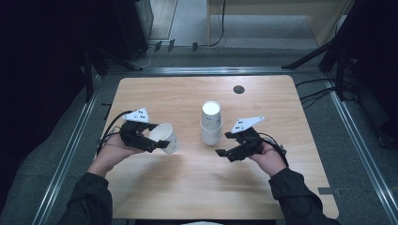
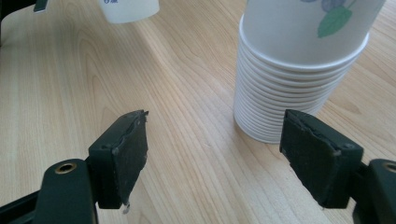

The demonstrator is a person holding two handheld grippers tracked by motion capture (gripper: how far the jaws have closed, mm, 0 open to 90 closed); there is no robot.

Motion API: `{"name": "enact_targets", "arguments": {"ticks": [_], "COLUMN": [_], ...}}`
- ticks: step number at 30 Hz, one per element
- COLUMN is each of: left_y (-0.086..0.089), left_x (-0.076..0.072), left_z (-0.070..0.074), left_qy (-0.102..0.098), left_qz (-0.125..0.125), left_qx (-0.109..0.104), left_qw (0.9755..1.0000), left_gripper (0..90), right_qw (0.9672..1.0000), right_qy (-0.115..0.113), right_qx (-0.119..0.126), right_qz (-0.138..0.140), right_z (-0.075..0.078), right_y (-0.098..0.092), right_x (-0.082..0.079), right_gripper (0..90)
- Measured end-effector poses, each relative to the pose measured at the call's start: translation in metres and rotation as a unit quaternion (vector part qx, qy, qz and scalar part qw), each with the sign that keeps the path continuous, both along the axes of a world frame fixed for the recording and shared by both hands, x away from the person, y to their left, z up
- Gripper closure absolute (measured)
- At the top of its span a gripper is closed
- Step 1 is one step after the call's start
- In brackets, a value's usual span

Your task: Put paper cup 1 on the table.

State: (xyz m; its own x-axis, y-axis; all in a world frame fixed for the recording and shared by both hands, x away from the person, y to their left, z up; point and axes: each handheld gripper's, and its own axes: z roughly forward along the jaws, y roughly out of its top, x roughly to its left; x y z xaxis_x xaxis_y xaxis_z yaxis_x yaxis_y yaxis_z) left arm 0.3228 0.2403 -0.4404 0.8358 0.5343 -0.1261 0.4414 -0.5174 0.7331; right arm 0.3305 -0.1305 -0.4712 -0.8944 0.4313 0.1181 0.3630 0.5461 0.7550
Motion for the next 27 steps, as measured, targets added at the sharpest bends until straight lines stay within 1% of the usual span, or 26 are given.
{"name": "enact_targets", "arguments": {"ticks": [1,5,6,8,10,13,14,15,17,19,23,24,26,27], "left_y": [0.002,0.015,0.019,0.026,0.034,0.041,0.041,0.046,0.05,0.054,0.061,0.062,0.066,0.067], "left_x": [0.001,0.006,0.008,0.011,0.013,0.017,0.017,0.02,0.023,0.025,0.027,0.028,0.029,0.03], "left_z": [-0.001,-0.004,-0.006,-0.008,-0.009,-0.011,-0.011,-0.013,-0.014,-0.016,-0.019,-0.02,-0.023,-0.025], "left_qy": [0.003,-0.002,-0.003,0.003,0.004,0.006,0.006,0.007,0.009,0.011,0.002,0.001,-0.007,-0.007], "left_qz": [0.004,0.015,0.019,0.032,0.043,0.063,0.063,0.082,0.096,0.105,0.118,0.124,0.137,0.143], "left_qx": [-0.001,-0.005,-0.002,-0.002,-0.004,0.001,0.001,0.01,0.016,0.017,0.038,0.039,0.051,0.056], "left_qw": [1.0,0.9999,0.9998,0.9995,0.9991,0.998,0.998,0.9966,0.9952,0.9943,0.9923,0.9916,0.9893,0.9881], "left_gripper": [25.0,25.0,24.9,24.9,24.9,24.9,24.9,24.9,24.9,24.8,24.6,24.4,24.2,24.2], "right_qw": [1.0,0.9999,0.9999,0.9998,0.9998,0.9998,0.9998,0.9998,0.9998,0.9998,0.9998,0.9998,0.9998,0.9998], "right_qy": [0.0,-0.007,-0.005,-0.007,-0.005,-0.005,-0.003,0.002,0.003,0.004,0.006,0.006,0.006,0.007], "right_qx": [0.0,-0.005,-0.005,-0.004,-0.003,-0.004,-0.004,-0.006,-0.011,-0.014,-0.012,-0.012,-0.013,-0.014], "right_qz": [0.0,-0.012,-0.015,-0.018,-0.019,-0.018,-0.018,-0.017,-0.014,-0.012,-0.012,-0.012,-0.012,-0.012], "right_z": [0.0,-0.001,-0.001,-0.002,-0.002,-0.003,-0.003,-0.004,-0.005,-0.006,-0.007,-0.007,-0.007,-0.008], "right_y": [0.0,-0.003,-0.003,-0.004,-0.005,-0.005,-0.005,-0.005,-0.004,-0.003,-0.004,-0.004,-0.004,-0.005], "right_x": [0.0,0.002,0.002,0.003,0.003,0.003,0.003,0.003,0.002,0.001,0.001,0.001,0.001,0.001], "right_gripper": [23.6,23.6,23.6,23.6,23.6,23.6,23.6,23.6,23.6,23.6,23.6,23.6,23.6,23.6]}}
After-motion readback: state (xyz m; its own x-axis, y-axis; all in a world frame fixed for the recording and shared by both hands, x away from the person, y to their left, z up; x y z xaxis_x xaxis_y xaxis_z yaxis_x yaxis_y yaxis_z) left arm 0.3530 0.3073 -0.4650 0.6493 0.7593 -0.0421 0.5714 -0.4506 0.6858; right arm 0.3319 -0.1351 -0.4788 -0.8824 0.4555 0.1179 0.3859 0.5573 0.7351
